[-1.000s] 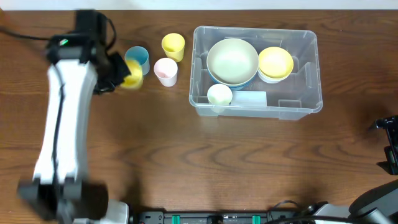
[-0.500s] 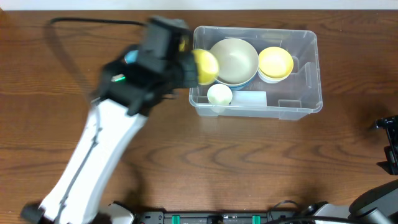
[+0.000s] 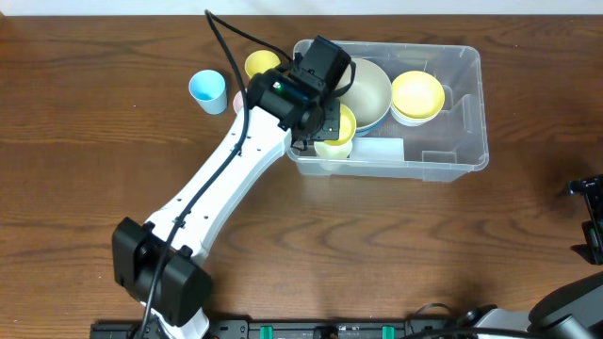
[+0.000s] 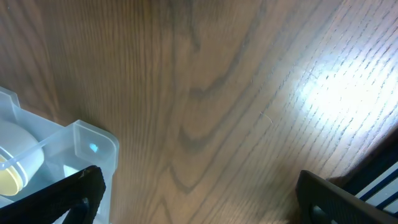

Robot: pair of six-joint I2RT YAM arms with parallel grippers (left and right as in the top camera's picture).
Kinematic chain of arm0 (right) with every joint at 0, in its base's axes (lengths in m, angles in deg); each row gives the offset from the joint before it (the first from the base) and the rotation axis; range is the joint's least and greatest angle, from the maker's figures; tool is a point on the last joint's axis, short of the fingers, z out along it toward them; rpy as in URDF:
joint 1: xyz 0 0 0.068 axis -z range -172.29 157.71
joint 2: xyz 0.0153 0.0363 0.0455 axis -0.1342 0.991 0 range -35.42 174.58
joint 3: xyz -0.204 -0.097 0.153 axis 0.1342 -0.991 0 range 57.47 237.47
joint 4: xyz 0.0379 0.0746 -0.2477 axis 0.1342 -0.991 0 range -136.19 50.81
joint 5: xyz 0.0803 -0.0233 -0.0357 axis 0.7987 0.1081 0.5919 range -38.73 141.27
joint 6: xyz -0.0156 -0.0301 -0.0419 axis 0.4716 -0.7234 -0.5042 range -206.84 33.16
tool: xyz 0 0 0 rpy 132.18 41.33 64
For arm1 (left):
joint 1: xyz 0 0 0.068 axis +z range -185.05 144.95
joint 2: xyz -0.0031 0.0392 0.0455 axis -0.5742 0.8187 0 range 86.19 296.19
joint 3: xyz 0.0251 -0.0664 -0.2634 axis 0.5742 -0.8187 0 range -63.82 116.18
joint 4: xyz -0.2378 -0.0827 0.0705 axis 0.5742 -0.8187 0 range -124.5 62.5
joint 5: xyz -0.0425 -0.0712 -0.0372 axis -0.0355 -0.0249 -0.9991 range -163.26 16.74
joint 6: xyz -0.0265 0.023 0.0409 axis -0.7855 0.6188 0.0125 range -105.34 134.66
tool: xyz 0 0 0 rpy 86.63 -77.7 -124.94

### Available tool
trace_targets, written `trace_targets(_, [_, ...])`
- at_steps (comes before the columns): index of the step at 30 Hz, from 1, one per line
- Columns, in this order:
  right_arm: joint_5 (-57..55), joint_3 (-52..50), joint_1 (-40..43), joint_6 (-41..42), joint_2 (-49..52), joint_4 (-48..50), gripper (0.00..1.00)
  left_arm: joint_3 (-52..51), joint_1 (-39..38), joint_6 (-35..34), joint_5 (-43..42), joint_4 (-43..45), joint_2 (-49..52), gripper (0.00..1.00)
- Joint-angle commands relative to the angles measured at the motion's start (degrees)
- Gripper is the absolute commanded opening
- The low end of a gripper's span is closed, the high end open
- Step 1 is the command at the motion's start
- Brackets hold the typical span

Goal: Pack container
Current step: 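Carry the yellow cup over the bin and lower it onto the white cup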

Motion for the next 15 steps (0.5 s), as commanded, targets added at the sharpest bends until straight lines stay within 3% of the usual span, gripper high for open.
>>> trace_targets(1, [0.22, 0.07, 0.24, 0.83, -0.94, -0.04, 0.99, -0.07, 0.15, -0.02, 1.31, -0.44, 0.76, 0.06])
trace_targets(15, [0.22, 0.07, 0.24, 0.83, -0.94, -0.04, 0.99, -0.11, 0.26, 0.52, 1.31, -0.96, 7.17, 0.06])
